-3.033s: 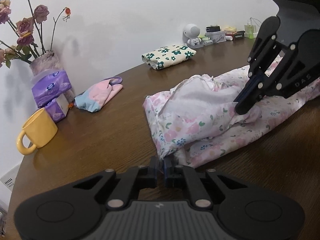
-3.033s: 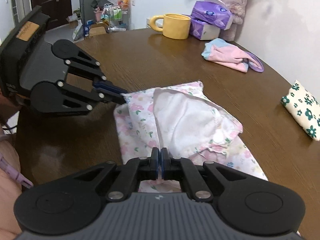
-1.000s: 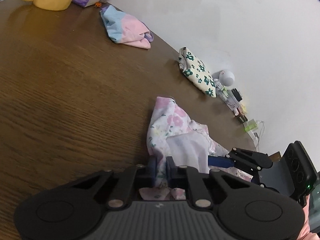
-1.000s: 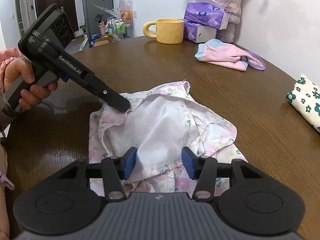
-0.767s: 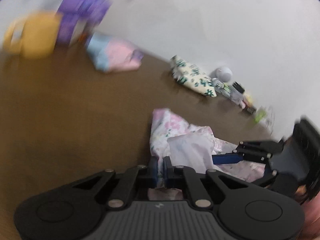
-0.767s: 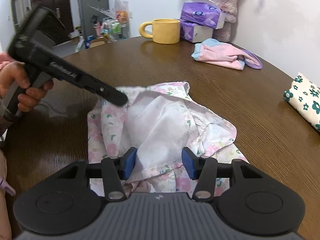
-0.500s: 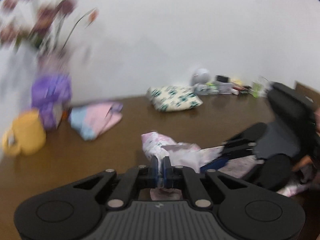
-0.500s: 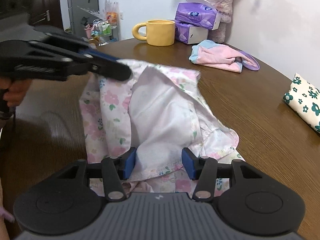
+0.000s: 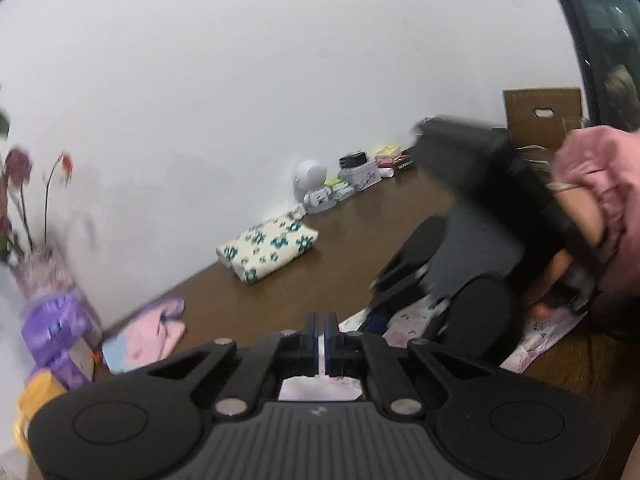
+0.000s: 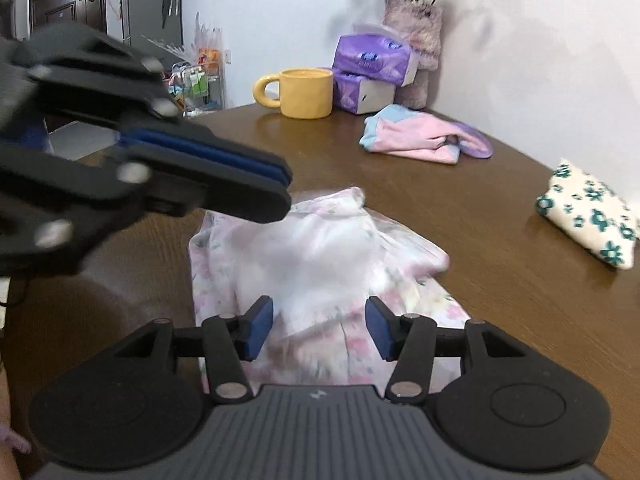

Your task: Fold clothes

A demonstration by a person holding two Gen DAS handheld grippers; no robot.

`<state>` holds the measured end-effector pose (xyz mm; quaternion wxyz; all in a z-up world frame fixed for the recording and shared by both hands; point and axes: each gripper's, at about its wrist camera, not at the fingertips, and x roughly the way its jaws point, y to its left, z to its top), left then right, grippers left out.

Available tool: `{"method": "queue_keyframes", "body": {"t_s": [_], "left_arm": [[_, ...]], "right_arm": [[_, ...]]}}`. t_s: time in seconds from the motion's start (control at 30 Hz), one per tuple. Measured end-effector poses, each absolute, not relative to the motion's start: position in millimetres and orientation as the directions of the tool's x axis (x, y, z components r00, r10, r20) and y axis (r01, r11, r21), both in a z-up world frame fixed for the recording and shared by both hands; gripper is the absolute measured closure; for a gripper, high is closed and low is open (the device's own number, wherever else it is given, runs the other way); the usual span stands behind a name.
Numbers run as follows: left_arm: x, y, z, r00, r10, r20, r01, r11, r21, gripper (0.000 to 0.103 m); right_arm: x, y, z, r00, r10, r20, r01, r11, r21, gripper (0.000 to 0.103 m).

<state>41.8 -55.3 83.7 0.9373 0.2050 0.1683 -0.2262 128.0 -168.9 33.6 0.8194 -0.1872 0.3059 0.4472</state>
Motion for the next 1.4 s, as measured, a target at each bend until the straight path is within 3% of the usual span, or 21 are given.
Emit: {"method": "queue_keyframes", "body": {"t_s": [0.13,0.17,0.23,0.33,0.5,0.7,0.73,0.77,0.8,0.87,1.0,1.13,1.27,1.4], "left_arm": [[61,-5,76,0.828,-0.315,-0.463,0.376,0.926,0.041,0.089],[66,10,72,0.822,-0.302,-0.483,0.331,0.943,-0.026,0.076],[75,41,63,0.803,-0.287,-0.522,0.244,0.958,-0.152,0.064],[85,77,48,0.756,-0.309,-0.578,0.159,0.942,-0.296,0.062],[101,106,29,0.693,-0.375,-0.616,0.124,0.903,-0.411,0.062],[117,116,15,0.643,-0.474,-0.601,0.129,0.841,-0.526,0.063],[120,118,12,0.636,-0.485,-0.6,0.116,0.829,-0.547,0.07],[122,120,9,0.629,-0.495,-0.599,0.103,0.817,-0.568,0.092],[125,119,4,0.617,-0.504,-0.604,0.087,0.807,-0.584,0.098],[124,118,2,0.637,-0.499,-0.588,0.088,0.805,-0.587,0.099],[104,91,38,0.736,-0.413,-0.536,0.215,0.894,-0.394,0.099],[69,28,76,0.811,-0.342,-0.474,0.386,0.922,-0.005,0.099],[51,-19,82,0.829,-0.328,-0.454,0.458,0.863,0.212,0.099],[46,-40,80,0.837,-0.307,-0.453,0.468,0.83,0.304,0.099]], "right_arm": [[125,-177,38,0.419,0.614,-0.668,-0.842,0.539,-0.033,0.051],[126,-176,39,0.418,0.617,-0.667,-0.844,0.535,-0.034,0.051],[127,-173,42,0.414,0.622,-0.665,-0.848,0.528,-0.034,0.051],[130,-168,47,0.408,0.629,-0.661,-0.855,0.518,-0.035,0.051],[144,-146,37,0.387,0.591,-0.708,-0.865,0.499,-0.056,0.051],[154,-141,19,0.34,0.573,-0.746,-0.871,0.491,-0.02,0.054],[153,-141,18,0.338,0.572,-0.748,-0.871,0.491,-0.018,0.054],[154,-142,17,0.334,0.575,-0.747,-0.87,0.493,-0.01,0.054],[154,-142,16,0.331,0.578,-0.746,-0.869,0.495,-0.002,0.054],[153,-145,15,0.334,0.585,-0.739,-0.867,0.499,0.003,0.054],[151,-147,15,0.343,0.591,-0.73,-0.861,0.508,0.007,0.054],[149,-143,14,0.36,0.592,-0.721,-0.855,0.519,-0.001,0.054],[140,-155,23,0.381,0.598,-0.705,-0.853,0.522,-0.018,0.054],[128,-172,34,0.407,0.597,-0.692,-0.847,0.531,-0.04,0.053]]}}
